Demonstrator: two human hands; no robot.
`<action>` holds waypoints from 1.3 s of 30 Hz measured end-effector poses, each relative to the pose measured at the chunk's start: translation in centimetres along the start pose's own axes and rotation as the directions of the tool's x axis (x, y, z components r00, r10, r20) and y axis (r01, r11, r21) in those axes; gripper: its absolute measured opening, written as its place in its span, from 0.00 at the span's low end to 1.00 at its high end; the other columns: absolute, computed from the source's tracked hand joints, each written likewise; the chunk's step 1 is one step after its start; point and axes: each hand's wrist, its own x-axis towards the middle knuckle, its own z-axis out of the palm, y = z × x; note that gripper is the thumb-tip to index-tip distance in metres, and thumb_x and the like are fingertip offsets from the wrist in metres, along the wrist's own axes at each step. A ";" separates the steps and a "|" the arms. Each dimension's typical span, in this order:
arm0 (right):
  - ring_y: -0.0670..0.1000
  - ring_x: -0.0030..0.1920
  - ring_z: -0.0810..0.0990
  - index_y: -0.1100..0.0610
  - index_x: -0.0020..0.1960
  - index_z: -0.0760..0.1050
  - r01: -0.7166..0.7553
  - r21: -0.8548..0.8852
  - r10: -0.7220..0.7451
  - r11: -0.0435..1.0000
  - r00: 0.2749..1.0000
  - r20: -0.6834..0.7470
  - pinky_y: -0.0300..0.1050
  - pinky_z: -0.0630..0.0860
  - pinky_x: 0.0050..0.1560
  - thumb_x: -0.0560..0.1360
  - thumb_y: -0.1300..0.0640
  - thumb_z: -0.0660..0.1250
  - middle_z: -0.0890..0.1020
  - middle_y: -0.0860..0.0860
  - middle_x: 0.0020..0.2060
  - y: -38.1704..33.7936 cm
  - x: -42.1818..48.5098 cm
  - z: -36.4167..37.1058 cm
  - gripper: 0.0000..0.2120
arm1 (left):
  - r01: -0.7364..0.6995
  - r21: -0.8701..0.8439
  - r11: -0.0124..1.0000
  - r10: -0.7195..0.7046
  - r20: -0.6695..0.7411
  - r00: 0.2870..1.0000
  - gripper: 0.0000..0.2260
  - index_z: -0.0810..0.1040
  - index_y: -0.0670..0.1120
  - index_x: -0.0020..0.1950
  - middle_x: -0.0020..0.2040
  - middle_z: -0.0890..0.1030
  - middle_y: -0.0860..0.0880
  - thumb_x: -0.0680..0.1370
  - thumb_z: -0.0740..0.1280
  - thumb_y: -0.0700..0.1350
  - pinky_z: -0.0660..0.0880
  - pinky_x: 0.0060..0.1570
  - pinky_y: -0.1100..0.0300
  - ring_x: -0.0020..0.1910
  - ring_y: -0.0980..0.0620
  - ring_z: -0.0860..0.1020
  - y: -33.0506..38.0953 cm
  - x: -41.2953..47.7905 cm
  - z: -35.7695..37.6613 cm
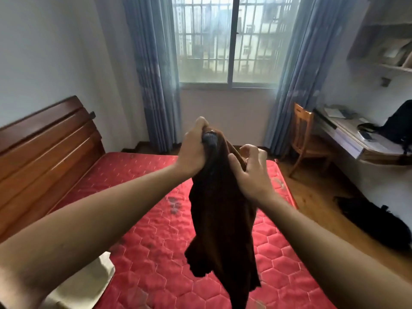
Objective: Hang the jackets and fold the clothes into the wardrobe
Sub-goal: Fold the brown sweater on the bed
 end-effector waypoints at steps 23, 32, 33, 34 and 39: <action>0.61 0.38 0.80 0.52 0.61 0.58 0.120 -0.199 -0.101 0.973 0.990 0.101 0.58 0.78 0.38 0.80 0.63 0.58 0.78 0.55 0.40 6.4 0.8 -2.3 0.14 | -0.111 0.387 0.915 0.088 0.076 0.993 0.05 0.71 0.45 0.43 0.36 0.74 0.49 0.78 0.65 0.43 0.65 0.37 0.58 0.35 0.52 0.72 6.3 3.5 -1.1; 0.61 0.43 0.77 0.56 0.60 0.69 0.079 0.086 -0.075 0.993 0.996 -0.048 0.49 0.66 0.43 0.80 0.65 0.56 0.79 0.57 0.43 7.3 6.9 -7.7 0.11 | -0.139 0.610 0.780 0.058 0.151 0.987 0.07 0.70 0.45 0.49 0.34 0.75 0.47 0.82 0.64 0.47 0.68 0.35 0.53 0.33 0.46 0.74 3.1 1.3 -5.8; 0.63 0.42 0.77 0.55 0.61 0.67 0.156 0.056 -0.154 0.986 0.987 -0.038 0.51 0.68 0.42 0.80 0.64 0.57 0.79 0.58 0.41 6.9 7.4 -8.3 0.12 | -0.140 0.630 0.764 0.056 0.151 0.987 0.07 0.70 0.45 0.49 0.34 0.75 0.48 0.82 0.63 0.48 0.69 0.35 0.52 0.33 0.45 0.74 2.7 1.2 -6.5; 0.65 0.39 0.78 0.54 0.62 0.64 0.292 -0.026 -0.292 0.956 0.956 -0.006 0.53 0.69 0.41 0.80 0.64 0.58 0.79 0.60 0.40 6.7 7.9 -8.8 0.13 | -0.137 0.649 0.748 0.055 0.146 0.988 0.07 0.71 0.46 0.50 0.34 0.74 0.49 0.83 0.63 0.49 0.71 0.36 0.51 0.33 0.45 0.74 2.4 1.0 -7.2; 0.67 0.38 0.84 0.54 0.72 0.62 0.786 -0.394 -0.718 0.477 0.607 0.340 0.57 0.80 0.35 0.77 0.33 0.63 0.84 0.62 0.51 6.7 9.9 -11.6 0.33 | -0.153 0.703 0.694 0.066 0.149 0.987 0.12 0.72 0.47 0.51 0.38 0.76 0.49 0.84 0.58 0.54 0.76 0.39 0.47 0.39 0.41 0.79 2.0 0.2 -9.9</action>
